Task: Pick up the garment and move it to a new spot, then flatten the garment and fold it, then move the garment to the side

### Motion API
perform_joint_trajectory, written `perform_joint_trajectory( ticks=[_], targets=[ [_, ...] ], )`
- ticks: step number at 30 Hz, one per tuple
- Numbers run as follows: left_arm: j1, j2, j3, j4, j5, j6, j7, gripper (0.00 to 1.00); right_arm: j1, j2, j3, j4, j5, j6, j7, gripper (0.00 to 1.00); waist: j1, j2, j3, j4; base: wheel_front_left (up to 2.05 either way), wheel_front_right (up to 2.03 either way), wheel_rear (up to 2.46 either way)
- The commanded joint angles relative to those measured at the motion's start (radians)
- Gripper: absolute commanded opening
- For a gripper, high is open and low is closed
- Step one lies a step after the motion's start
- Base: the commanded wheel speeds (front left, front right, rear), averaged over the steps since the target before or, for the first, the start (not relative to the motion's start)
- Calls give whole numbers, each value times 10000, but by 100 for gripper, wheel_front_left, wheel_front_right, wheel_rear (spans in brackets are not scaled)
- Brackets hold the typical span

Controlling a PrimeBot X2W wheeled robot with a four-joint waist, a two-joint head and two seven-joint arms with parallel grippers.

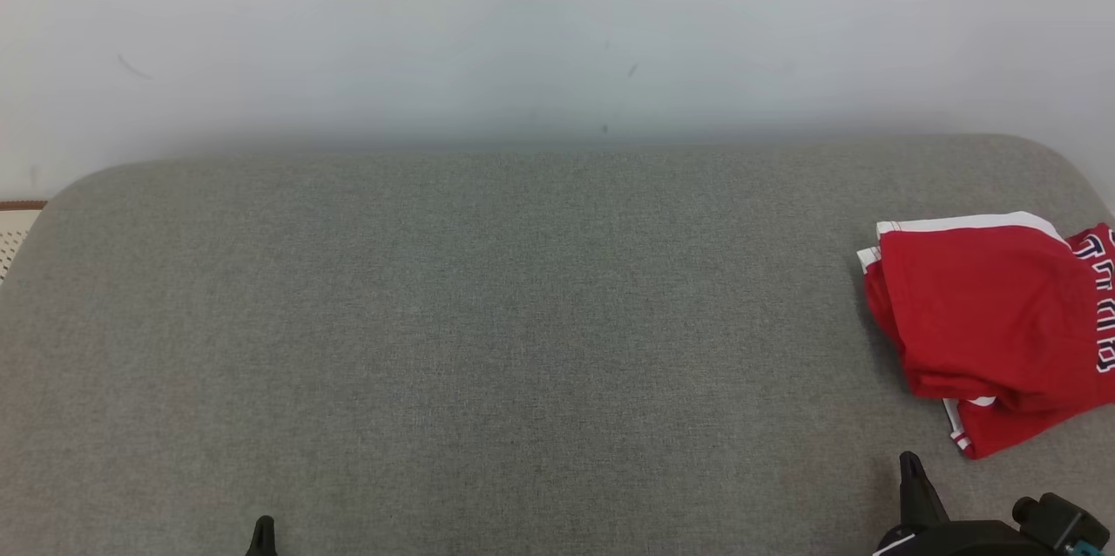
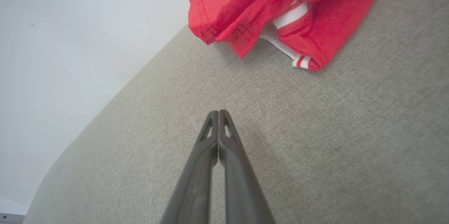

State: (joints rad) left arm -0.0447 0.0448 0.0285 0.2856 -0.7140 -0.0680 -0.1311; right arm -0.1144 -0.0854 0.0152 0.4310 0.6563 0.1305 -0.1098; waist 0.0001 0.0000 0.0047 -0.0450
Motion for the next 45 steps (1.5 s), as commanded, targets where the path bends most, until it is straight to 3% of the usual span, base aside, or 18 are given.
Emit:
perform_joint_trajectory(
  ticks=[1, 20, 45],
  targets=[
    [-241, 44, 85, -155, -324, -34, 73, 0, -256, 14, -70, -195, 330, 1, 72, 0, 0, 0, 0, 5, 0, 0, 0],
    [-391, 54, 315, -234, -2868, -212, 699, 0, -312, 109, -452, -557, 3012, 2, 783, 0, -1, 0, -5, 101, 0, 0, 0],
    [-528, 64, 535, -293, -5336, -385, 1319, 0, -403, 215, -822, -894, 5627, 2, 1477, 0, -1, 0, -11, 216, 0, 0, 0]
  ],
)
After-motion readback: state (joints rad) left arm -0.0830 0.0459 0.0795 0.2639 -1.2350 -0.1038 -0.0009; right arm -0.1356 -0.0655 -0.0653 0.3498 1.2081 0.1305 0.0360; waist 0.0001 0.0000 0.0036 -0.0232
